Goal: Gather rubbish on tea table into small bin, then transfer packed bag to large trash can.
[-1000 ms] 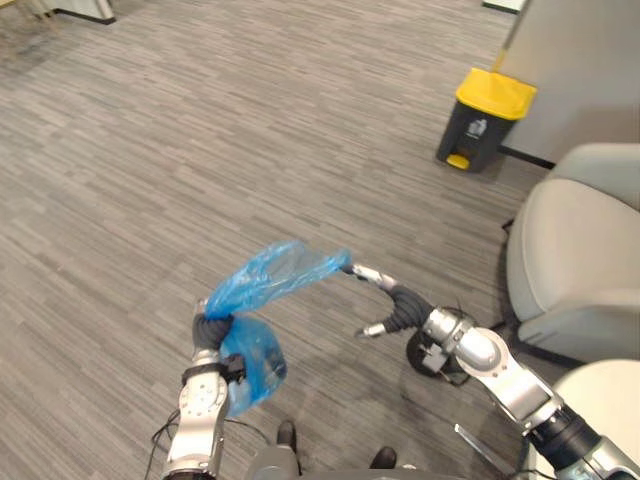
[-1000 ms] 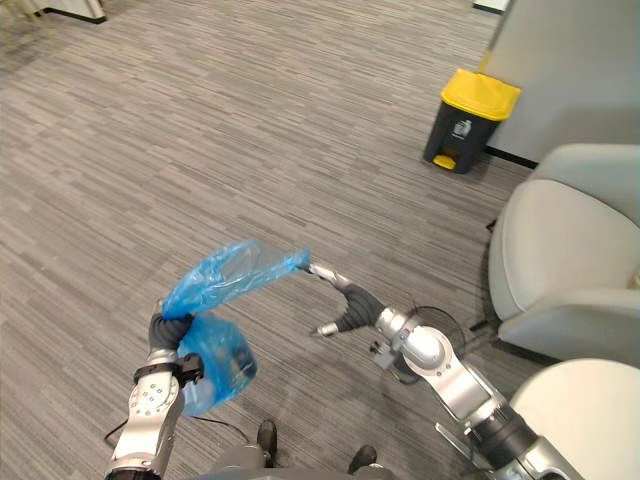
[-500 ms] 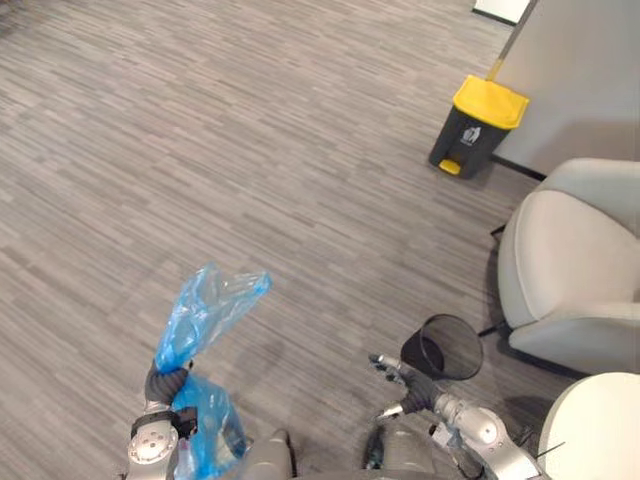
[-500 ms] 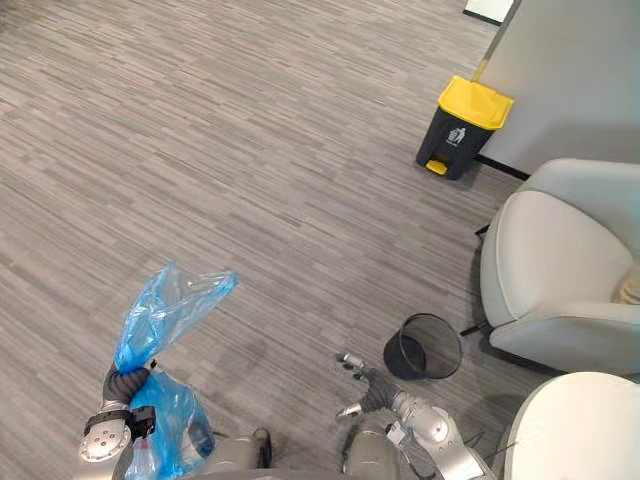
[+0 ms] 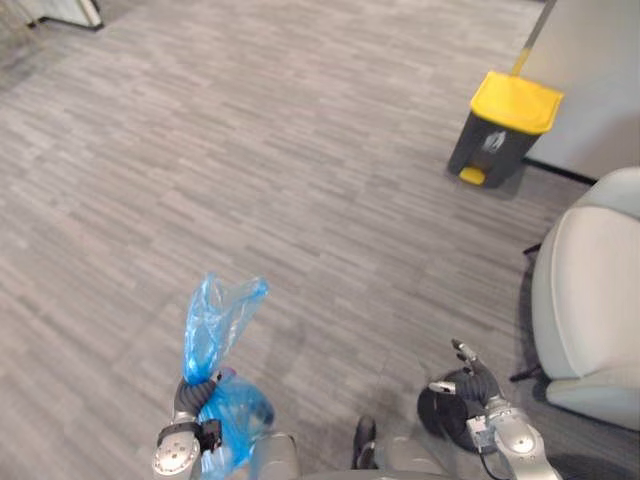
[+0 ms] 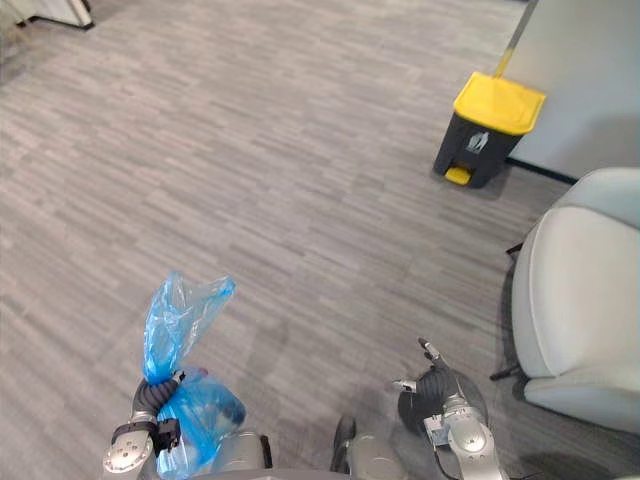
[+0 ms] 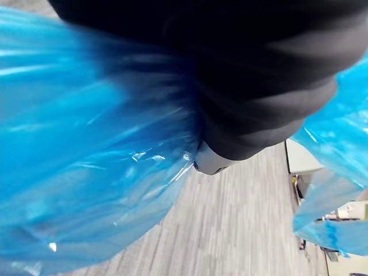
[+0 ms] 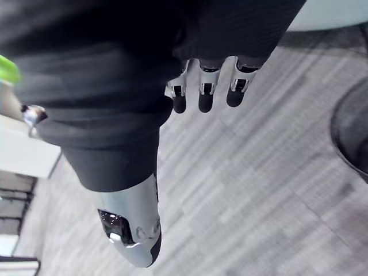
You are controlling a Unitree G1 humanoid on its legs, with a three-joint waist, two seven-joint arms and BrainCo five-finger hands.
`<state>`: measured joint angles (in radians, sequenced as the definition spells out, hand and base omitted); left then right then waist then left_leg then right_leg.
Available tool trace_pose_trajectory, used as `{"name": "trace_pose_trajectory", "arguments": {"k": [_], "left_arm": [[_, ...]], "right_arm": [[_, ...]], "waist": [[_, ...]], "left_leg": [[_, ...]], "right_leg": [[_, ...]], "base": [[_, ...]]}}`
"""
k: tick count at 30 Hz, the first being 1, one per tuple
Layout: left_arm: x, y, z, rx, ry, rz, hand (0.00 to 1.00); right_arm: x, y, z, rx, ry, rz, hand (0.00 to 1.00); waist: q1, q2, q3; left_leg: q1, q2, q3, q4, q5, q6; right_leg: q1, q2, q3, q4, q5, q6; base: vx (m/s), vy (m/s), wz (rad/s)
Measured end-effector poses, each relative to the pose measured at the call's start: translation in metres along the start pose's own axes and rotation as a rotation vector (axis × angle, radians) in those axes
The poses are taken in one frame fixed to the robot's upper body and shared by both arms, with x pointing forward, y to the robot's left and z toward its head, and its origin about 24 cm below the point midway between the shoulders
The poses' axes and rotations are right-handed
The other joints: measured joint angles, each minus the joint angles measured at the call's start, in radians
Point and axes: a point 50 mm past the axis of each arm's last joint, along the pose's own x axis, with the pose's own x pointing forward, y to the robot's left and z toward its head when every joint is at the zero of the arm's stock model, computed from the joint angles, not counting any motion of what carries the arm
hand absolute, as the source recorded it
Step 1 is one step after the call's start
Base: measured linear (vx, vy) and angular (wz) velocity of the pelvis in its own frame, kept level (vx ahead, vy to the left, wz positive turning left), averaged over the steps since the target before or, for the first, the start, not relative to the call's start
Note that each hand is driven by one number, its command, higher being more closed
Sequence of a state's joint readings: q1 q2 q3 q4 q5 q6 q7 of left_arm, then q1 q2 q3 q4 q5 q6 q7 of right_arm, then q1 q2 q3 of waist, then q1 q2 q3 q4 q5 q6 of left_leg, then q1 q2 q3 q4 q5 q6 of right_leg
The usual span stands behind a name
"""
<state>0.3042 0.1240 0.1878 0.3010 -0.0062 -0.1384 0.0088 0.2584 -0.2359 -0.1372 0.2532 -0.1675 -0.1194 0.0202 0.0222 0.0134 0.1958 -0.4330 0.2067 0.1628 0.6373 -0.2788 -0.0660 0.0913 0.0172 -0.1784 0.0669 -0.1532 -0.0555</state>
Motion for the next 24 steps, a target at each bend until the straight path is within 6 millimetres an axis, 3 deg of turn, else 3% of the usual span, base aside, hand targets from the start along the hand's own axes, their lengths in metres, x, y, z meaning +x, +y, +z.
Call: {"name": "trace_pose_trajectory", "arguments": {"k": [1, 2, 3, 4, 5, 6, 7, 8, 9, 10, 12, 13, 15, 17, 18, 19, 20, 21, 22, 23, 24], "left_arm": [[0.000, 0.000, 0.000, 0.003, 0.002, -0.004, 1.00], [-0.001, 0.000, -0.001, 0.002, 0.005, -0.005, 1.00], [-0.003, 0.001, -0.003, 0.003, 0.011, -0.003, 1.00], [-0.005, 0.004, -0.006, 0.014, 0.023, 0.003, 1.00], [-0.006, 0.007, -0.007, 0.023, 0.025, 0.005, 1.00], [-0.006, 0.009, -0.007, 0.031, 0.029, 0.007, 1.00], [-0.005, 0.007, -0.006, 0.031, 0.024, 0.001, 1.00], [-0.004, 0.006, -0.005, 0.033, 0.020, -0.006, 1.00], [-0.004, 0.005, -0.003, 0.051, 0.016, -0.022, 1.00], [-0.003, 0.006, -0.002, 0.068, 0.011, -0.028, 1.00], [-0.001, 0.010, 0.004, 0.086, -0.014, -0.016, 1.00], [0.002, 0.012, 0.009, 0.093, -0.032, -0.008, 1.00], [0.008, 0.012, 0.017, 0.097, -0.059, -0.011, 1.00], [0.014, 0.009, 0.022, 0.090, -0.072, -0.014, 1.00], [0.016, 0.007, 0.024, 0.088, -0.079, -0.016, 1.00], [0.016, 0.007, 0.024, 0.098, -0.079, -0.016, 1.00], [0.015, 0.007, 0.022, 0.102, -0.073, -0.017, 1.00], [0.014, 0.003, 0.014, 0.089, -0.041, -0.022, 1.00], [0.014, 0.003, 0.014, 0.092, -0.040, -0.024, 1.00], [0.013, 0.000, 0.013, 0.083, -0.037, -0.027, 1.00], [0.012, -0.006, 0.012, 0.060, -0.034, -0.032, 1.00]], "right_arm": [[0.000, 0.000, -0.003, 0.001, 0.013, -0.005, 0.00], [-0.001, -0.001, -0.010, -0.001, 0.045, -0.008, 0.00], [-0.001, -0.001, -0.014, -0.005, 0.059, -0.008, 0.00], [0.001, 0.005, -0.020, 0.010, 0.092, 0.001, 0.00], [-0.001, 0.011, -0.024, 0.023, 0.114, 0.011, 0.00], [-0.004, 0.018, -0.028, 0.035, 0.131, 0.027, 0.00], [-0.005, 0.021, -0.028, 0.030, 0.134, 0.035, 0.00], [-0.003, 0.024, -0.030, 0.018, 0.145, 0.049, 0.00], [-0.002, 0.027, -0.031, 0.017, 0.153, 0.053, 0.00], [-0.002, 0.029, -0.034, 0.021, 0.170, 0.058, 0.00], [-0.004, 0.032, -0.037, 0.026, 0.187, 0.064, 0.00], [-0.002, 0.033, -0.035, 0.028, 0.179, 0.063, 0.00], [0.003, 0.033, -0.030, 0.030, 0.161, 0.059, 0.00], [0.008, 0.033, -0.028, 0.032, 0.158, 0.057, 0.00], [0.007, 0.032, -0.030, 0.033, 0.170, 0.055, 0.00], [0.005, 0.032, -0.033, 0.032, 0.180, 0.054, 0.00], [0.004, 0.031, -0.034, 0.031, 0.185, 0.052, 0.00], [0.004, 0.027, -0.037, 0.026, 0.200, 0.043, 0.00], [0.004, 0.028, -0.035, 0.029, 0.193, 0.042, 0.00], [0.006, 0.026, -0.032, 0.028, 0.179, 0.038, 0.00], [0.007, 0.021, -0.030, 0.030, 0.174, 0.022, 0.00]], "waist": [[0.006, -0.006, -0.001], [0.022, 0.005, -0.008], [0.024, 0.019, -0.018], [0.024, 0.015, -0.032], [0.026, -0.017, -0.048], [0.020, -0.055, -0.069], [0.019, -0.063, -0.071], [0.015, -0.072, -0.069], [0.005, -0.066, -0.060], [-0.020, -0.069, -0.058], [-0.045, -0.063, -0.054], [-0.052, -0.062, -0.053], [-0.063, -0.058, -0.048], [-0.066, -0.050, -0.025], [-0.065, -0.052, -0.023], [-0.066, -0.065, -0.020], [-0.071, -0.070, -0.021], [-0.073, -0.041, -0.021], [-0.076, -0.036, -0.021], [-0.079, -0.023, -0.013], [-0.067, 0.013, 0.007]], "left_leg": [[-0.002, -0.056, -0.056, -0.166, 0.051, -0.018], [0.030, -0.080, -0.100, -0.342, 0.120, -0.028], [0.032, -0.077, -0.124, -0.378, 0.144, -0.028], [0.032, -0.082, -0.128, -0.312, 0.231, -0.023], [0.031, -0.097, -0.094, -0.264, 0.232, -0.014], [0.034, -0.120, -0.048, -0.217, 0.171, 0.023], [0.049, -0.122, -0.026, -0.206, 0.144, 0.031], [0.100, -0.126, 0.009, -0.203, 0.112, 0.050], [0.178, -0.135, 0.037, -0.228, 0.081, 0.064], [0.239, -0.145, 0.041, -0.259, 0.071, 0.073], [0.353, -0.149, 0.062, -0.344, 0.064, 0.079], [0.410, -0.149, 0.077, -0.399, 0.065, 0.079], [0.469, -0.148, 0.095, -0.462, 0.062, 0.074], [0.531, -0.139, 0.106, -0.493, 0.053, 0.057], [0.572, -0.139, 0.112, -0.500, 0.033, 0.024], [0.619, -0.151, 0.110, -0.498, 0.006, -0.017], [0.639, -0.154, 0.105, -0.495, -0.004, -0.031], [0.665, -0.125, 0.095, -0.459, -0.011, -0.046], [0.648, -0.111, 0.089, -0.401, -0.009, -0.049], [0.582, -0.068, 0.083, -0.202, 0.000, -0.062], [0.481, 0.005, 0.062, 0.064, 0.078, -0.086]], "right_leg": [[0.020, -0.021, 0.031, 0.006, -0.028, 0.027], [0.027, -0.027, 0.076, 0.018, -0.056, 0.057], [0.033, -0.019, 0.103, 0.027, -0.078, 0.072], [0.043, -0.033, 0.147, 0.056, -0.123, 0.097], [0.040, -0.071, 0.178, 0.082, -0.151, 0.118], [0.024, -0.118, 0.199, 0.144, -0.172, 0.142], [0.003, -0.131, 0.209, 0.204, -0.173, 0.148], [-0.063, -0.154, 0.211, 0.386, -0.150, 0.196], [-0.156, -0.182, 0.198, 0.615, -0.115, 0.279], [-0.205, -0.198, 0.165, 0.754, -0.120, 0.256], [-0.293, -0.208, 0.068, 0.840, -0.150, 0.192], [-0.362, -0.207, -0.007, 0.804, -0.169, 0.156], [-0.455, -0.198, -0.103, 0.662, -0.163, 0.122], [-0.490, -0.158, -0.155, 0.423, -0.078, 0.087], [-0.493, -0.124, -0.172, 0.266, 0.025, 0.073], [-0.488, -0.108, -0.170, 0.184, 0.150, 0.025], [-0.481, -0.108, -0.153, 0.199, 0.227, -0.036], [-0.487, -0.097, -0.161, 0.294, 0.179, -0.054], [-0.488, -0.092, -0.165, 0.318, 0.135, -0.056], [-0.462, -0.067, -0.167, 0.327, 0.087, -0.060], [-0.403, -0.017, -0.148, 0.294, 0.073, -0.082]], "base": [[0.53, 0.263, -1.00], [0.45, 0.275, -1.01], [0.49, 0.338, -1.19], [0.52, 0.326, -1.08], [0.67, 0.344, -1.12], [0.56, 0.241, -0.82], [0.55, 0.255, -0.87], [0.50, 0.266, -0.88], [0.57, 0.297, -0.73], [0.47, 0.220, -0.32], [0.48, 0.137, -0.12], [0.47, 0.090, -0.23], [0.47, 0.036, -0.19], [0.53, -0.015, -0.07], [0.67, -0.088, 0.02], [0.60, -0.102, 0.09], [0.74, -0.141, 0.05], [0.48, -0.132, 0.03], [0.61, -0.198, -0.12], [0.60, -0.203, -0.27], [0.73, -0.186, -0.61]]}}
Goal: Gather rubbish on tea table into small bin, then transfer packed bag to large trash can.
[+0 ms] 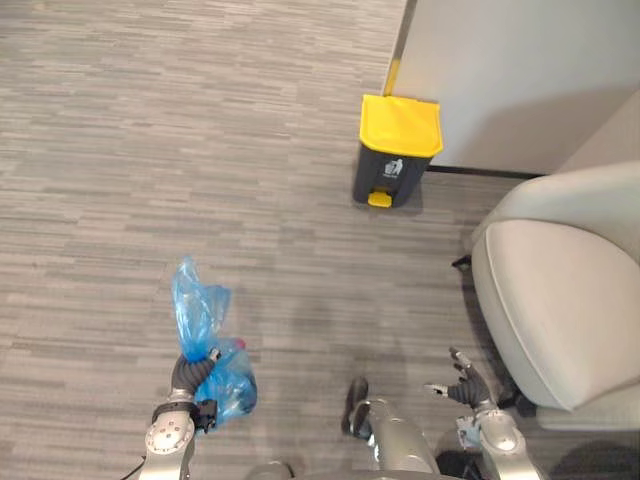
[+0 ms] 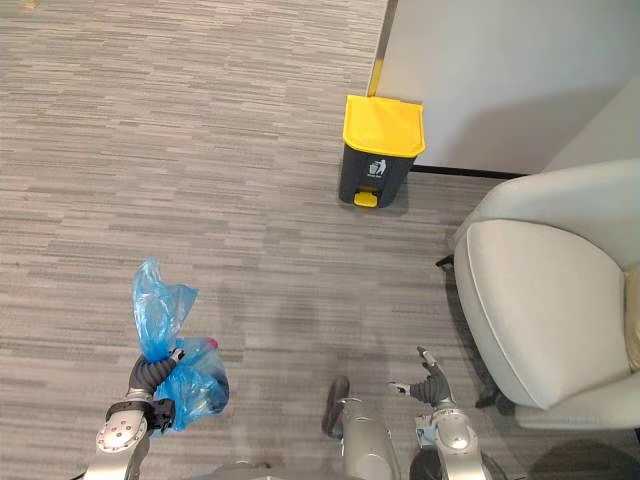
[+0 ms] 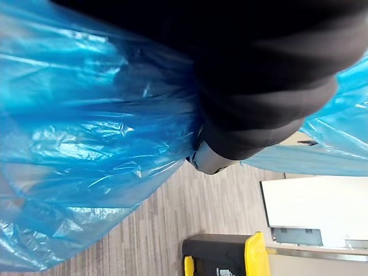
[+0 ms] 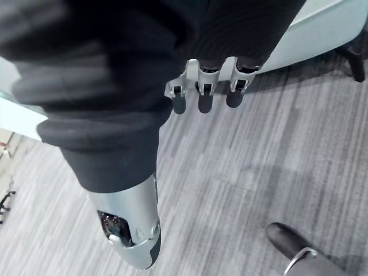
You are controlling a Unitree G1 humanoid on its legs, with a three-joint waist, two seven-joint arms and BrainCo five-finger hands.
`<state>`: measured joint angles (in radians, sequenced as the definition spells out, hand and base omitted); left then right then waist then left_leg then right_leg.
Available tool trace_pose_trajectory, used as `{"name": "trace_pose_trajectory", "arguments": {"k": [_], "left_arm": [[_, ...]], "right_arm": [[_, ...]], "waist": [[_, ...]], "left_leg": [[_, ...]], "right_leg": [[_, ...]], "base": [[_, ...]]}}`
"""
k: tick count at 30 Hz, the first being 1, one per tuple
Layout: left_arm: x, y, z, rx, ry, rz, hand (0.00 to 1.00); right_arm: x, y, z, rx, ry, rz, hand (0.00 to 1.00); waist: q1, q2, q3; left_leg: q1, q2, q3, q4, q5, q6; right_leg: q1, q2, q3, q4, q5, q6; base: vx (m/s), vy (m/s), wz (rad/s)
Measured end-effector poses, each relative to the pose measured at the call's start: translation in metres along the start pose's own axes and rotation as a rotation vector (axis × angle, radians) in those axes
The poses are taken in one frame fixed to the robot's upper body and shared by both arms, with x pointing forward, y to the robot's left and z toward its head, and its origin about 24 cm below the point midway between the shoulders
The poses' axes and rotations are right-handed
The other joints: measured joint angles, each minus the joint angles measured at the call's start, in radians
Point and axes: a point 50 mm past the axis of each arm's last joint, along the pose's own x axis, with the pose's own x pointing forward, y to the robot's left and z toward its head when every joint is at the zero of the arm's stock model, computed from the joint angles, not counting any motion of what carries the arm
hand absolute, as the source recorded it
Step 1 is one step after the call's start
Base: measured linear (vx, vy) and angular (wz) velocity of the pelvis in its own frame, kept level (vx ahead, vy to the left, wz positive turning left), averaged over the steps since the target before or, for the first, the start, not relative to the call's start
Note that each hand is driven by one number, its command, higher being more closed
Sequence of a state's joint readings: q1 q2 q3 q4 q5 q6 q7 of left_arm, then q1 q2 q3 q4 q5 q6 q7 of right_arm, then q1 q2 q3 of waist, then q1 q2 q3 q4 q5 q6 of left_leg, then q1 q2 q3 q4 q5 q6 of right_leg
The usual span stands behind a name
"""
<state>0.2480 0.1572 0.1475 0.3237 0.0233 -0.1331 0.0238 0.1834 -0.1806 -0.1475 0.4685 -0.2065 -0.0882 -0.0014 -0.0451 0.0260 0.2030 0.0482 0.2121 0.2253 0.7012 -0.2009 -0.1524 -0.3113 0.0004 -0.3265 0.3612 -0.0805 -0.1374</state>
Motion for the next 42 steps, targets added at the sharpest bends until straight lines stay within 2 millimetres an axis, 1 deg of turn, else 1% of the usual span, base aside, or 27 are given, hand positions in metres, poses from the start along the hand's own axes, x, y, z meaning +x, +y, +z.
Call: {"name": "trace_pose_trajectory", "arguments": {"k": [1, 4, 7, 8, 10, 11, 12, 13, 14, 15, 16, 19, 23, 24, 26, 27, 28, 29, 31, 32, 34, 35, 37, 38, 39, 41, 42], "left_arm": [[-0.004, -0.005, -0.005, -0.018, 0.018, -0.004, 1.00], [-0.006, -0.013, -0.008, -0.019, 0.030, -0.035, 1.00], [-0.005, -0.013, -0.006, -0.017, 0.025, -0.038, 1.00], [-0.005, -0.013, -0.006, -0.017, 0.026, -0.039, 1.00], [-0.010, -0.014, -0.012, -0.021, 0.045, -0.035, 1.00], [-0.011, -0.014, -0.013, -0.023, 0.050, -0.034, 1.00], [-0.013, -0.012, -0.016, -0.019, 0.062, -0.024, 1.00], [-0.014, -0.011, -0.018, -0.015, 0.070, -0.023, 1.00], [-0.012, -0.014, -0.016, -0.018, 0.065, -0.032, 1.00], [-0.011, -0.017, -0.014, -0.014, 0.058, -0.046, 1.00], [-0.009, -0.018, -0.012, -0.001, 0.052, -0.062, 1.00], [-0.008, -0.016, -0.010, 0.019, 0.044, -0.064, 1.00], [0.001, -0.011, 0.001, 0.038, 0.002, -0.051, 1.00], [0.003, -0.010, 0.003, 0.033, -0.003, -0.042, 1.00], [0.005, -0.009, 0.001, 0.036, 0.006, -0.037, 1.00], [0.004, -0.010, -0.003, 0.040, 0.026, -0.040, 1.00], [0.006, -0.016, -0.005, 0.023, 0.037, -0.045, 1.00], [0.009, -0.016, -0.001, 0.027, 0.024, -0.048, 1.00], [0.012, -0.019, 0.002, 0.023, 0.011, -0.051, 1.00], [0.013, -0.024, 0.004, 0.004, 0.007, -0.056, 1.00], [0.011, -0.032, 0.006, -0.025, -0.007, -0.066, 1.00], [0.010, -0.036, 0.006, -0.029, -0.005, -0.077, 1.00], [0.010, -0.040, 0.006, -0.028, -0.007, -0.093, 1.00], [0.009, -0.040, 0.005, -0.027, -0.003, -0.092, 1.00], [0.007, -0.042, 0.002, -0.036, 0.007, -0.094, 1.00], [0.006, -0.041, -0.001, -0.036, 0.019, -0.087, 1.00], [0.005, -0.039, -0.002, -0.029, 0.021, -0.085, 1.00]], "right_arm": [[0.000, -0.003, 0.005, -0.006, -0.018, -0.008, 0.00], [0.001, -0.004, 0.017, 0.011, -0.068, -0.031, 0.00], [0.005, -0.007, 0.027, 0.012, -0.107, -0.042, 0.00], [0.006, -0.006, 0.028, 0.014, -0.108, -0.042, 0.00], [0.009, -0.007, 0.023, 0.008, -0.081, -0.042, 0.00], [0.008, -0.009, 0.018, 0.002, -0.062, -0.046, 0.00], [0.008, -0.005, 0.012, 0.002, -0.030, -0.038, 0.00], [0.004, -0.001, 0.005, 0.012, -0.008, -0.038, 0.00], [0.003, 0.000, 0.004, 0.015, -0.004, -0.040, 0.00], [0.004, 0.003, 0.004, 0.021, 0.001, -0.033, 0.00], [0.005, 0.009, 0.004, 0.031, 0.004, -0.023, 0.00], [0.005, 0.020, 0.006, 0.035, 0.003, 0.007, 0.00], [0.010, 0.026, 0.018, 0.036, -0.036, 0.026, 0.00], [0.011, 0.023, 0.017, 0.028, -0.035, 0.021, 0.00], [0.010, 0.021, 0.014, 0.019, -0.025, 0.018, 0.00], [0.007, 0.019, 0.008, 0.005, -0.005, 0.015, 0.00], [0.009, 0.014, 0.007, -0.014, 0.006, 0.007, 0.00], [0.012, 0.012, 0.011, -0.018, -0.001, 0.002, 0.00], [0.013, 0.010, 0.012, -0.015, -0.004, -0.005, 0.00], [0.011, 0.009, 0.011, -0.015, -0.003, -0.008, 0.00], [0.007, 0.009, 0.013, -0.004, -0.022, -0.021, 0.00], [0.006, 0.008, 0.016, 0.009, -0.039, -0.034, 0.00], [0.008, 0.002, 0.019, 0.045, -0.054, -0.069, 0.00], [0.009, 0.000, 0.019, 0.051, -0.053, -0.077, 0.00], [0.007, -0.007, 0.016, 0.055, -0.041, -0.104, 0.00], [0.006, -0.007, 0.009, 0.070, -0.008, -0.116, 0.00], [0.004, -0.005, 0.006, 0.079, 0.005, -0.124, 0.00]], "waist": [[0.017, 0.025, 0.011], [0.037, 0.003, 0.028], [0.080, -0.040, 0.035], [0.088, -0.042, 0.037], [0.110, -0.028, 0.027], [0.115, -0.018, 0.021], [0.119, -0.035, 0.006], [0.113, -0.075, -0.020], [0.112, -0.083, -0.023], [0.109, -0.089, -0.019], [0.086, -0.098, -0.007], [0.045, -0.074, 0.006], [0.039, -0.061, 0.012], [0.032, -0.053, 0.018], [0.033, -0.071, 0.017], [0.024, -0.076, 0.015], [0.031, -0.035, 0.017], [0.020, -0.028, 0.016], [0.008, -0.020, 0.020], [0.007, -0.016, 0.028], [0.031, -0.012, 0.036], [0.048, -0.025, 0.032], [0.065, -0.022, 0.034], [0.063, -0.016, 0.033], [0.061, 0.019, 0.027], [0.064, 0.017, 0.018], [0.063, -0.011, 0.005]], "left_leg": [[-0.090, 0.058, -0.038, 0.233, 0.019, 0.011], [-0.256, 0.079, -0.055, 0.412, -0.019, 0.071], [-0.413, -0.010, -0.039, 0.118, -0.045, 0.116], [-0.427, -0.032, -0.051, 0.027, -0.042, 0.113], [-0.427, -0.099, -0.127, -0.386, 0.045, 0.057], [-0.429, -0.101, -0.140, -0.413, 0.089, 0.062], [-0.430, -0.126, -0.142, -0.352, 0.153, 0.104], [-0.434, -0.160, -0.120, -0.302, 0.118, 0.140], [-0.426, -0.170, -0.100, -0.266, 0.076, 0.161], [-0.391, -0.178, -0.081, -0.245, 0.037, 0.174], [-0.311, -0.198, -0.071, -0.244, -0.013, 0.194], [-0.111, -0.201, -0.073, -0.311, -0.049, 0.210], [0.018, -0.176, -0.074, -0.432, -0.051, 0.206], [0.054, -0.161, -0.076, -0.449, -0.063, 0.186], [0.118, -0.161, -0.086, -0.452, -0.096, 0.128], [0.154, -0.161, -0.108, -0.430, -0.134, 0.084], [0.156, -0.131, -0.123, -0.409, -0.137, 0.083], [0.120, -0.122, -0.145, -0.345, -0.107, 0.047], [0.073, -0.108, -0.157, -0.200, -0.014, 0.052], [0.011, -0.083, -0.151, -0.029, 0.088, 0.041], [-0.091, -0.007, -0.086, 0.172, -0.004, 0.055], [-0.155, 0.003, -0.048, 0.169, -0.054, 0.081], [-0.230, 0.001, -0.011, -0.045, -0.065, 0.103], [-0.237, 0.001, -0.006, -0.128, -0.050, 0.092], [-0.244, 0.008, 0.000, -0.294, 0.095, 0.095], [-0.228, 0.004, 0.006, -0.330, 0.079, 0.104], [-0.189, -0.045, 0.029, -0.409, 0.097, 0.117]], "right_leg": [[0.071, 0.051, 0.017, -0.040, -0.017, -0.017], [0.220, 0.085, 0.071, -0.124, -0.048, -0.031], [0.355, 0.069, 0.168, -0.224, -0.082, -0.018], [0.372, 0.064, 0.188, -0.235, -0.091, -0.010], [0.432, 0.052, 0.252, -0.271, -0.133, 0.042], [0.444, 0.053, 0.271, -0.264, -0.160, 0.053], [0.453, 0.024, 0.302, -0.217, -0.221, 0.082], [0.433, -0.026, 0.305, -0.118, -0.278, 0.131], [0.379, -0.058, 0.298, 0.027, -0.291, 0.161], [0.309, -0.083, 0.289, 0.233, -0.267, 0.202], [0.225, -0.137, 0.258, 0.496, -0.174, 0.267], [0.115, -0.191, 0.148, 0.676, -0.218, 0.192], [-0.050, -0.180, 0.019, 0.386, -0.215, 0.184], [-0.071, -0.138, 0.031, 0.195, -0.163, 0.181], [-0.052, -0.077, 0.087, -0.115, 0.045, 0.166], [-0.020, -0.066, 0.132, -0.160, 0.249, 0.090], [-0.023, -0.038, 0.121, -0.126, 0.237, 0.093], [-0.027, -0.040, 0.132, -0.088, 0.172, 0.089], [0.007, -0.047, 0.105, -0.058, 0.106, 0.091], [0.088, -0.044, 0.088, -0.102, 0.086, 0.089], [0.204, -0.030, 0.073, -0.175, 0.075, 0.082], [0.243, -0.036, 0.070, -0.211, 0.075, 0.083], [0.289, -0.041, 0.058, -0.251, 0.071, 0.093], [0.299, -0.040, 0.055, -0.251, 0.062, 0.108], [0.322, -0.018, 0.054, -0.248, 0.042, 0.137], [0.328, -0.018, 0.070, -0.243, 0.024, 0.158], [0.322, -0.059, 0.087, -0.244, 0.013, 0.177]], "base": [[0.59, -0.101, -0.69], [0.53, -0.054, -0.59], [0.54, 0.004, -0.67], [0.51, 0.105, -0.82], [0.52, 0.179, -0.88], [0.61, 0.277, -0.90], [0.70, 0.282, -0.65], [0.75, 0.249, -0.51], [0.74, 0.224, -0.38], [0.69, 0.228, -0.34], [0.66, 0.242, -0.16], [0.71, 0.173, 0.02], [0.57, 0.018, -0.02], [0.55, -0.066, 0.15], [0.59, -0.104, 0.23], [0.51, -0.106, 0.15], [0.58, -0.101, 0.26], [0.52, -0.095, 0.04], [0.55, -0.140, 0.35], [0.49, -0.133, 0.49], [0.40, -0.082, 0.26], [0.37, -0.045, -0.01], [0.36, 0.006, -0.03], [0.34, 0.136, 0.04], [0.27, 0.156, -0.02], [0.28, 0.162, -0.03], [0.25, 0.143, -0.01]]}}
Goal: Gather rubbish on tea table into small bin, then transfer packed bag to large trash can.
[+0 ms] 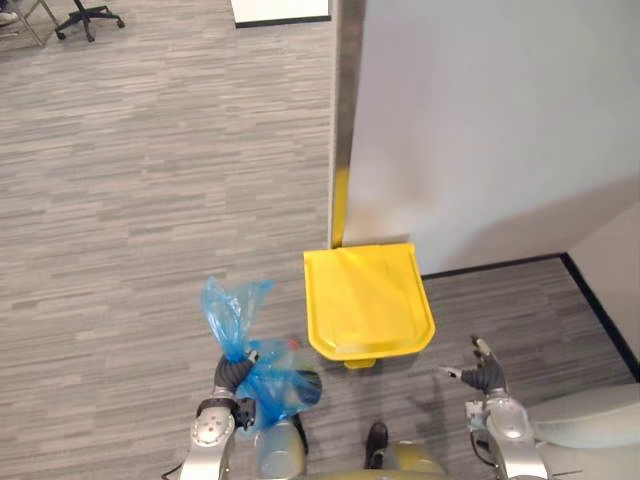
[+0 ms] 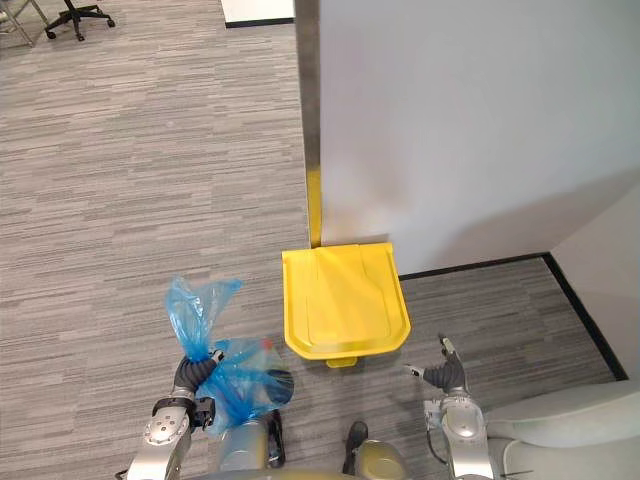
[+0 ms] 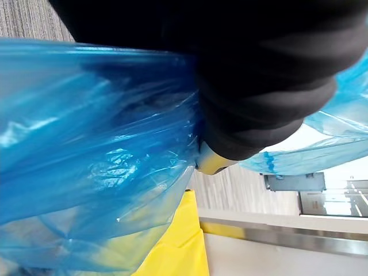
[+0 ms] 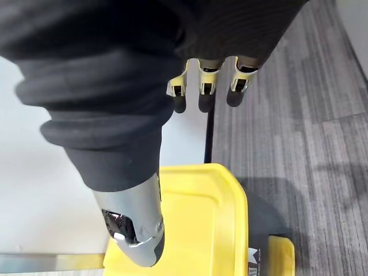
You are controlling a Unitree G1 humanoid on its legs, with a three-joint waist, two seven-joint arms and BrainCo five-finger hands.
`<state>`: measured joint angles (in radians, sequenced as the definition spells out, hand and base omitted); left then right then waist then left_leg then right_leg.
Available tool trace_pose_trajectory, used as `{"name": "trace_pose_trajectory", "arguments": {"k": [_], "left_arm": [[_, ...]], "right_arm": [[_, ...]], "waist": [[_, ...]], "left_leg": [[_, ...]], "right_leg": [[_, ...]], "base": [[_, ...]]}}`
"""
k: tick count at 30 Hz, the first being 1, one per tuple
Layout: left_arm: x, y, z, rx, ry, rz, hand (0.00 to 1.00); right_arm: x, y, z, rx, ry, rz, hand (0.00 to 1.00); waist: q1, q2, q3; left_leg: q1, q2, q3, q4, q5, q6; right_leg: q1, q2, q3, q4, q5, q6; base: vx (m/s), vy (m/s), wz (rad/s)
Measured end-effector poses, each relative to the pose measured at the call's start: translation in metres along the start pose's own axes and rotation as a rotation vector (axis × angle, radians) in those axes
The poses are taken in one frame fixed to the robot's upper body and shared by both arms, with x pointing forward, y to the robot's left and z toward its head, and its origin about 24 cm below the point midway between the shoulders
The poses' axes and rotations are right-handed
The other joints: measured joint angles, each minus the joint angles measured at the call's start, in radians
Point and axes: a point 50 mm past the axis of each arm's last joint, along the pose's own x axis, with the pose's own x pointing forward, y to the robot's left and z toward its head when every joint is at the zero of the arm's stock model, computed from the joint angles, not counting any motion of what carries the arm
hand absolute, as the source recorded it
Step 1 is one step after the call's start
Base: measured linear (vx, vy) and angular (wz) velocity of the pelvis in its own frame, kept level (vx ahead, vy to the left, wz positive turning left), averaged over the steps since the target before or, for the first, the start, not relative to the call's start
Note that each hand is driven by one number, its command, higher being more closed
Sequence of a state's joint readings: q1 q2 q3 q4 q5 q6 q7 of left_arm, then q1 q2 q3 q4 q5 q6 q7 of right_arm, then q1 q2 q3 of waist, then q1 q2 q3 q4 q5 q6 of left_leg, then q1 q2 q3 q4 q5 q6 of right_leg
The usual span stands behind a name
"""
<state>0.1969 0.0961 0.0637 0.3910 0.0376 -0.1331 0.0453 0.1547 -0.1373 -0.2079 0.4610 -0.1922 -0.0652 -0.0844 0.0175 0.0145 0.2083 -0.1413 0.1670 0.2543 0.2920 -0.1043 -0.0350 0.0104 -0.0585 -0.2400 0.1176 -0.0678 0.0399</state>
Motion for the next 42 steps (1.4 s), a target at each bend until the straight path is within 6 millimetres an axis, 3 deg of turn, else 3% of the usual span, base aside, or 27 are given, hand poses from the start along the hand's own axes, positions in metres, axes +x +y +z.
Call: {"name": "trace_pose_trajectory", "arguments": {"k": [4, 10, 16, 22, 25, 27, 29, 30, 31, 32, 35, 37, 38, 39, 42], "left_arm": [[-0.003, 0.008, -0.004, 0.015, 0.013, 0.016, 1.00], [-0.008, 0.019, -0.013, 0.044, 0.046, 0.035, 1.00], [-0.014, 0.024, -0.020, 0.042, 0.075, 0.054, 1.00], [-0.018, 0.030, -0.023, 0.037, 0.085, 0.078, 1.00], [-0.021, 0.030, -0.019, 0.037, 0.067, 0.079, 1.00], [-0.015, 0.028, -0.007, 0.041, 0.018, 0.074, 1.00], [-0.009, 0.030, 0.000, 0.056, -0.004, 0.073, 1.00], [-0.005, 0.035, 0.006, 0.073, -0.021, 0.082, 1.00], [0.000, 0.037, 0.011, 0.078, -0.036, 0.090, 1.00], [0.002, 0.036, 0.012, 0.075, -0.038, 0.093, 1.00], [0.020, 0.027, 0.033, 0.083, -0.100, 0.076, 1.00], [0.030, 0.021, 0.053, 0.085, -0.163, 0.057, 1.00], [0.032, 0.020, 0.056, 0.084, -0.176, 0.053, 1.00], [0.034, 0.014, 0.063, 0.087, -0.198, 0.034, 1.00], [0.031, 0.006, 0.059, 0.063, -0.190, 0.017, 1.00]], "right_arm": [[-0.001, 0.000, -0.004, 0.020, 0.016, -0.013, 0.00], [-0.003, 0.000, -0.019, 0.021, 0.086, -0.014, 0.00], [-0.002, -0.001, -0.019, 0.019, 0.088, -0.017, 0.00], [0.000, 0.002, -0.021, 0.017, 0.109, -0.008, 0.00], [-0.001, 0.001, -0.023, 0.017, 0.122, -0.016, 0.00], [0.000, -0.002, -0.012, 0.021, 0.077, -0.038, 0.00], [0.002, -0.002, -0.005, 0.024, 0.048, -0.041, 0.00], [0.006, -0.001, 0.002, 0.028, 0.027, -0.039, 0.00], [0.007, -0.002, 0.005, 0.026, 0.018, -0.045, 0.00], [0.007, -0.005, 0.004, 0.019, 0.018, -0.051, 0.00], [0.008, -0.022, 0.007, 0.021, 0.003, -0.115, 0.00], [-0.002, -0.041, -0.009, 0.065, 0.052, -0.188, 0.00], [-0.005, -0.045, -0.014, 0.075, 0.067, -0.206, 0.00], [-0.013, -0.055, -0.024, 0.100, 0.098, -0.246, 0.00], [-0.015, -0.051, -0.023, 0.148, 0.097, -0.253, 0.00]], "waist": [[-0.001, -0.004, -0.008], [-0.001, -0.008, -0.016], [-0.001, -0.011, -0.020], [0.000, -0.015, -0.024], [-0.003, -0.023, -0.016], [-0.004, -0.007, 0.033], [0.002, -0.008, 0.057], [0.000, -0.032, 0.074], [0.000, -0.048, 0.086], [0.000, -0.043, 0.090], [0.004, -0.031, 0.110], [-0.006, -0.030, 0.111], [-0.006, -0.029, 0.110], [-0.012, -0.027, 0.109], [-0.026, -0.009, 0.104]], "left_leg": [[0.055, -0.053, 0.037, -0.076, 0.004, 0.005], [0.099, -0.058, 0.054, -0.119, 0.003, 0.005], [0.103, -0.054, 0.099, -0.125, 0.001, 0.005], [0.024, -0.023, 0.110, 0.017, -0.086, 0.013], [-0.003, -0.026, 0.075, 0.124, -0.170, 0.033], [0.038, -0.048, 0.026, 0.147, -0.196, 0.075], [0.055, -0.049, 0.017, 0.173, -0.208, 0.095], [0.072, -0.069, 0.018, 0.184, -0.218, 0.104], [0.079, -0.081, 0.015, 0.199, -0.230, 0.102], [0.072, -0.082, 0.005, 0.215, -0.244, 0.101], [0.053, -0.087, -0.072, 0.251, -0.265, 0.072], [0.048, -0.132, -0.176, 0.239, -0.264, 0.068], [0.051, -0.142, -0.200, 0.233, -0.264, 0.065], [0.052, -0.164, -0.258, 0.233, -0.266, 0.059], [0.052, -0.148, -0.316, 0.246, -0.273, 0.039]], "right_leg": [[0.004, -0.045, 0.032, -0.001, -0.015, 0.025], [0.019, -0.035, 0.058, -0.009, -0.017, 0.027], [-0.009, -0.034, 0.112, -0.010, -0.007, 0.029], [-0.061, -0.032, 0.150, 0.024, -0.007, 0.045], [-0.109, -0.074, 0.120, 0.214, -0.094, 0.063], [-0.251, -0.115, 0.070, 0.509, -0.133, 0.051], [-0.289, -0.112, 0.040, 0.440, -0.128, 0.045], [-0.321, -0.116, 0.009, 0.324, -0.078, 0.063], [-0.322, -0.122, -0.019, 0.268, -0.029, 0.054], [-0.307, -0.122, -0.024, 0.261, -0.015, 0.052], [-0.311, -0.091, 0.033, 0.324, -0.079, 0.128], [-0.330, -0.048, 0.151, 0.413, -0.160, 0.115], [-0.327, -0.045, 0.169, 0.426, -0.171, 0.101], [-0.310, -0.045, 0.171, 0.442, -0.165, 0.060], [-0.273, -0.042, 0.109, 0.437, -0.135, 0.010]], "base": [[0.14, 0.086, -0.15], [0.07, -0.014, -0.09], [-0.02, 0.002, -0.28], [-0.08, 0.043, -0.19], [-0.06, 0.095, 0.20], [-0.03, 0.106, 0.37], [0.03, 0.066, 0.23], [0.06, 0.012, 0.28], [0.08, -0.007, 0.31], [0.12, -0.026, 0.20], [0.17, -0.061, 0.44], [0.22, -0.108, 0.97], [0.22, -0.132, 1.19], [0.24, -0.138, 1.00], [0.21, -0.141, 0.70]]}}
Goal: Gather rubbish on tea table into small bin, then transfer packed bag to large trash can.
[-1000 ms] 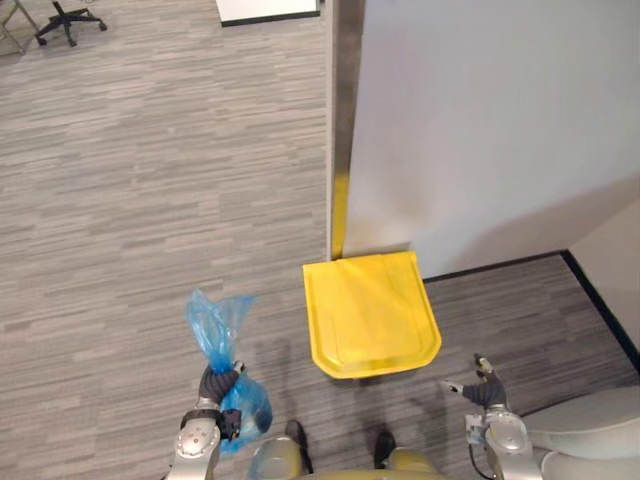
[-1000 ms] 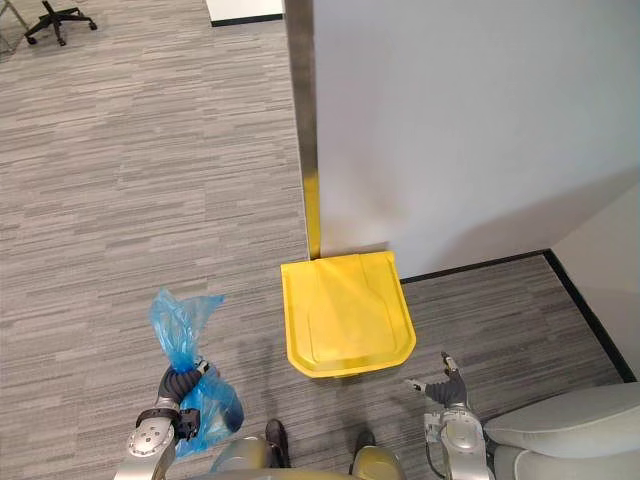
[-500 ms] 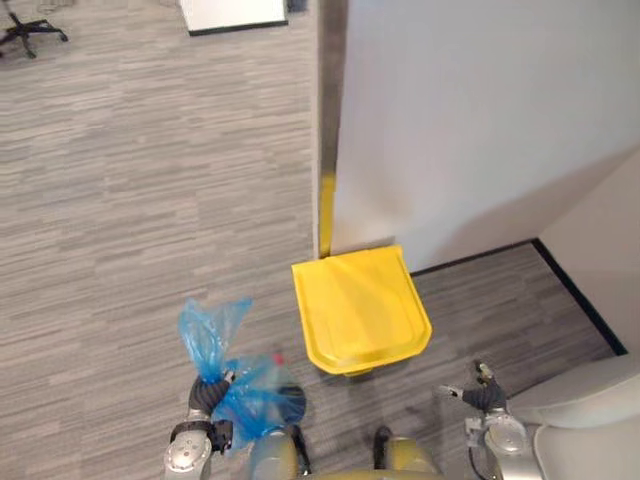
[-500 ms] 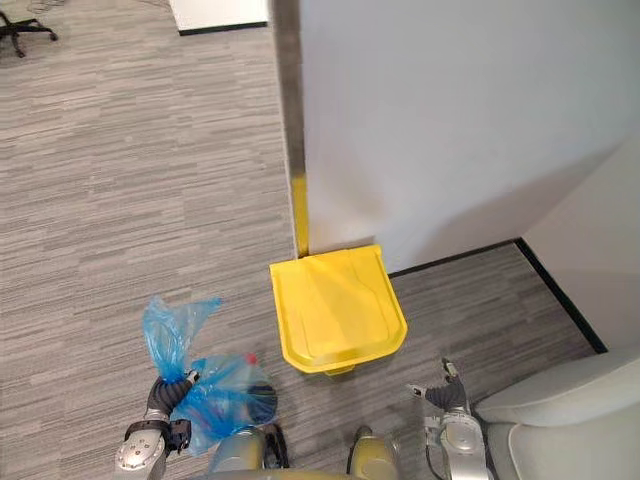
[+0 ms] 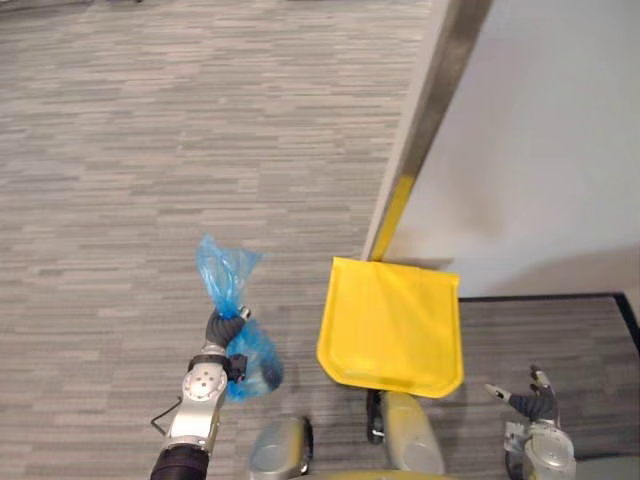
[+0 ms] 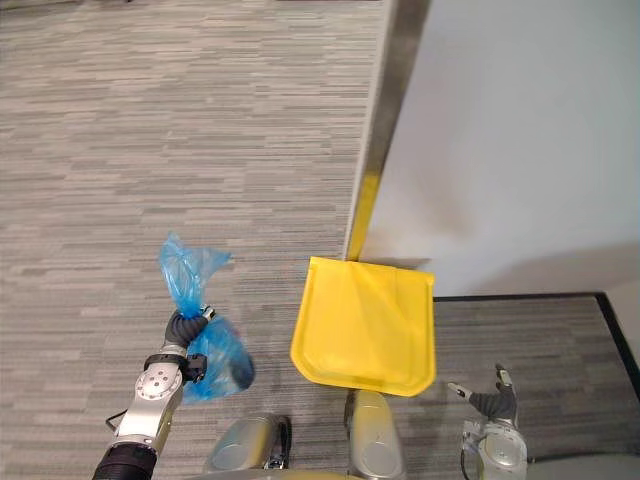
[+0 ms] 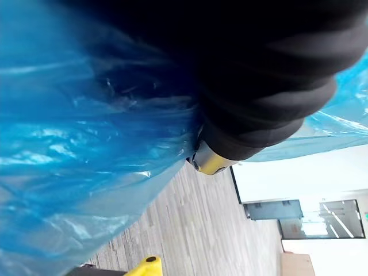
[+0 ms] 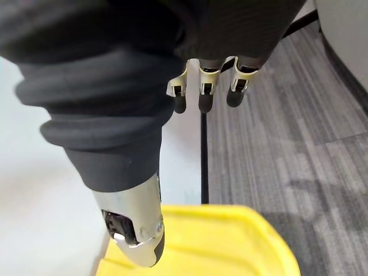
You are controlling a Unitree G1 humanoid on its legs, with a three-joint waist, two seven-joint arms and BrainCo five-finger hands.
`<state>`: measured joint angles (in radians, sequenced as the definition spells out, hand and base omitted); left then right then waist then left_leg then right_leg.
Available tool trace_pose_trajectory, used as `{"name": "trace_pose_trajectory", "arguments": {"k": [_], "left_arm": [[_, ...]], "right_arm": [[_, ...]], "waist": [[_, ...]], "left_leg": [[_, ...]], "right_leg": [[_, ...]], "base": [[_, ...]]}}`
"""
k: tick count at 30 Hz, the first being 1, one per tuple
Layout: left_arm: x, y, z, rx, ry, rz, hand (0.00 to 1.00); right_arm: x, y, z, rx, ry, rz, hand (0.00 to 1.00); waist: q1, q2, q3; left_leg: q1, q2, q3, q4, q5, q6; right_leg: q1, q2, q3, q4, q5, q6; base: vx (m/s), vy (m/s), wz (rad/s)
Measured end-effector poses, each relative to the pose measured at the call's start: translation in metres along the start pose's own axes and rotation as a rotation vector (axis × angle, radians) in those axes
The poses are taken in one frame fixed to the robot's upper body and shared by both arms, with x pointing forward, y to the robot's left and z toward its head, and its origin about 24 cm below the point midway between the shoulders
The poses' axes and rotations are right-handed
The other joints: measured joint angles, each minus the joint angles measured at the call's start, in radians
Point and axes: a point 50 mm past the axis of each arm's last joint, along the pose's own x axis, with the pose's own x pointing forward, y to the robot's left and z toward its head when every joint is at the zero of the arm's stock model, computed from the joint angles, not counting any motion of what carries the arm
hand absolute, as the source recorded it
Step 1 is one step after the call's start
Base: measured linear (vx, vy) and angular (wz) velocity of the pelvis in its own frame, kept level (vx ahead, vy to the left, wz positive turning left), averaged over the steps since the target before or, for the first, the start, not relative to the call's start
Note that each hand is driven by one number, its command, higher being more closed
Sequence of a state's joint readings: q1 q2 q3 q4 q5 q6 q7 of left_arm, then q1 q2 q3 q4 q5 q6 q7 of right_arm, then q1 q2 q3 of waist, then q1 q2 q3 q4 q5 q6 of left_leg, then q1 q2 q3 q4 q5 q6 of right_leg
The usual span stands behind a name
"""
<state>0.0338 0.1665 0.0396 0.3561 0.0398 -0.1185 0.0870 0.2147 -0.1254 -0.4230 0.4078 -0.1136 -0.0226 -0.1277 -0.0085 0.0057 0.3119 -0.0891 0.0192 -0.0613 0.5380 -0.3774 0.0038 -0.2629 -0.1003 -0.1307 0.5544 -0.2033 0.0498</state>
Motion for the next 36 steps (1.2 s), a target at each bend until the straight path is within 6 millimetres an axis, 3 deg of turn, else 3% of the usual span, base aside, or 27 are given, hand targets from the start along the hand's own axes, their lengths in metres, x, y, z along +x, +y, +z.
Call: {"name": "trace_pose_trajectory", "arguments": {"k": [7, 12, 20, 23, 24, 25, 26, 28, 29, 30, 31, 32, 33, 35, 36], "left_arm": [[-0.013, -0.007, -0.015, -0.023, 0.053, -0.022, 1.00], [-0.024, -0.004, -0.028, -0.021, 0.100, -0.013, 1.00], [-0.037, 0.007, -0.042, -0.016, 0.154, 0.040, 1.00], [-0.039, 0.010, -0.044, -0.014, 0.162, 0.051, 1.00], [-0.040, 0.011, -0.044, -0.018, 0.163, 0.057, 1.00], [-0.042, 0.013, -0.044, -0.024, 0.159, 0.072, 1.00], [-0.042, 0.017, -0.044, -0.033, 0.164, 0.092, 1.00], [-0.046, 0.014, -0.047, -0.061, 0.177, 0.102, 1.00], [-0.047, 0.014, -0.047, -0.067, 0.179, 0.107, 1.00], [-0.051, 0.014, -0.049, -0.077, 0.187, 0.117, 1.00], [-0.052, 0.012, -0.052, -0.097, 0.204, 0.132, 1.00], [-0.056, 0.007, -0.056, -0.116, 0.229, 0.130, 1.00], [-0.058, 0.005, -0.057, -0.123, 0.233, 0.130, 1.00], [-0.055, 0.003, -0.055, -0.158, 0.222, 0.142, 1.00], [-0.053, 0.003, -0.054, -0.167, 0.219, 0.141, 1.00]], "right_arm": [[-0.002, 0.033, 0.008, 0.034, -0.022, 0.097, 0.00], [-0.003, 0.034, 0.008, 0.048, -0.019, 0.100, 0.00], [-0.008, 0.028, 0.006, 0.034, -0.027, 0.090, 0.00], [-0.012, 0.025, -0.002, 0.021, -0.004, 0.087, 0.00], [-0.015, 0.025, -0.008, 0.018, 0.015, 0.089, 0.00], [-0.018, 0.030, -0.010, 0.012, 0.020, 0.111, 0.00], [-0.020, 0.032, -0.013, 0.010, 0.030, 0.122, 0.00], [-0.019, 0.033, -0.011, 0.012, 0.021, 0.123, 0.00], [-0.019, 0.034, -0.010, 0.012, 0.019, 0.126, 0.00], [-0.018, 0.035, -0.009, 0.013, 0.010, 0.127, 0.00], [-0.012, 0.034, -0.001, 0.005, -0.013, 0.127, 0.00], [-0.008, 0.036, 0.005, 0.007, -0.032, 0.126, 0.00], [-0.008, 0.035, 0.006, 0.006, -0.038, 0.125, 0.00], [0.002, 0.035, 0.014, -0.027, -0.062, 0.136, 0.00], [0.005, 0.035, 0.015, -0.035, -0.062, 0.136, 0.00]], "waist": [[-0.001, 0.005, -0.047], [0.004, 0.003, -0.081], [0.027, -0.012, -0.084], [0.027, -0.035, -0.080], [0.030, -0.018, -0.089], [0.033, -0.050, -0.097], [0.030, -0.065, -0.101], [0.056, -0.073, -0.114], [0.061, -0.077, -0.119], [0.076, -0.091, -0.139], [0.090, -0.084, -0.151], [0.095, -0.067, -0.165], [0.100, -0.057, -0.177], [0.100, -0.051, -0.185], [0.097, -0.041, -0.179]], "left_leg": [[-0.051, 0.045, -0.015, 0.019, -0.001, -0.020], [-0.056, 0.049, -0.006, 0.020, 0.004, -0.029], [-0.039, 0.052, 0.037, 0.062, 0.015, -0.044], [-0.044, 0.057, 0.064, 0.062, 0.013, -0.039], [-0.057, 0.088, 0.081, 0.016, 0.072, -0.032], [-0.063, 0.084, 0.094, -0.015, 0.103, -0.030], [-0.070, 0.088, 0.096, -0.032, 0.127, -0.034], [-0.072, 0.108, 0.109, -0.060, 0.156, -0.053], [-0.075, 0.111, 0.115, -0.066, 0.164, -0.059], [-0.092, 0.115, 0.132, -0.072, 0.186, -0.082], [-0.116, 0.141, 0.145, -0.091, 0.217, -0.110], [-0.126, 0.157, 0.148, -0.148, 0.265, -0.095], [-0.127, 0.156, 0.158, -0.181, 0.294, -0.087], [-0.184, 0.166, 0.187, -0.286, 0.428, -0.096], [-0.191, 0.172, 0.183, -0.304, 0.448, -0.103]], "right_leg": [[0.007, 0.034, -0.052, -0.036, 0.006, -0.035], [0.002, 0.037, -0.049, -0.034, 0.017, -0.045], [0.011, 0.023, -0.034, 0.009, 0.032, -0.050], [0.010, 0.013, -0.027, 0.003, 0.038, -0.013], [0.005, 0.028, -0.020, -0.021, 0.056, 0.020], [-0.031, 0.024, 0.029, 0.092, 0.038, 0.008], [-0.038, 0.013, 0.052, 0.268, 0.000, -0.018], [0.026, -0.028, 0.062, 0.434, -0.048, -0.001], [0.049, -0.046, 0.065, 0.446, -0.047, 0.000], [0.103, -0.095, 0.078, 0.408, -0.033, 0.017], [0.116, -0.067, 0.045, 0.314, -0.084, 0.043], [0.121, -0.031, 0.045, 0.211, -0.100, 0.050], [0.129, -0.022, 0.053, 0.153, -0.112, 0.044], [0.121, 0.002, 0.055, -0.022, -0.159, 0.019], [0.115, 0.011, 0.048, -0.037, -0.160, 0.016]], "base": [[0.04, -0.069, 0.16], [-0.04, -0.005, -0.01], [-0.14, -0.006, -0.01], [-0.23, -0.032, 0.05], [-0.27, -0.068, 0.03], [-0.30, -0.117, 0.06], [-0.23, -0.140, 0.02], [-0.15, -0.169, -0.20], [-0.09, -0.194, -0.42], [-0.09, -0.231, -0.53], [-0.14, -0.251, -0.57], [-0.13, -0.189, -0.46], [-0.10, -0.156, -0.29], [-0.10, -0.197, -0.20], [-0.17, -0.213, 0.17]]}}
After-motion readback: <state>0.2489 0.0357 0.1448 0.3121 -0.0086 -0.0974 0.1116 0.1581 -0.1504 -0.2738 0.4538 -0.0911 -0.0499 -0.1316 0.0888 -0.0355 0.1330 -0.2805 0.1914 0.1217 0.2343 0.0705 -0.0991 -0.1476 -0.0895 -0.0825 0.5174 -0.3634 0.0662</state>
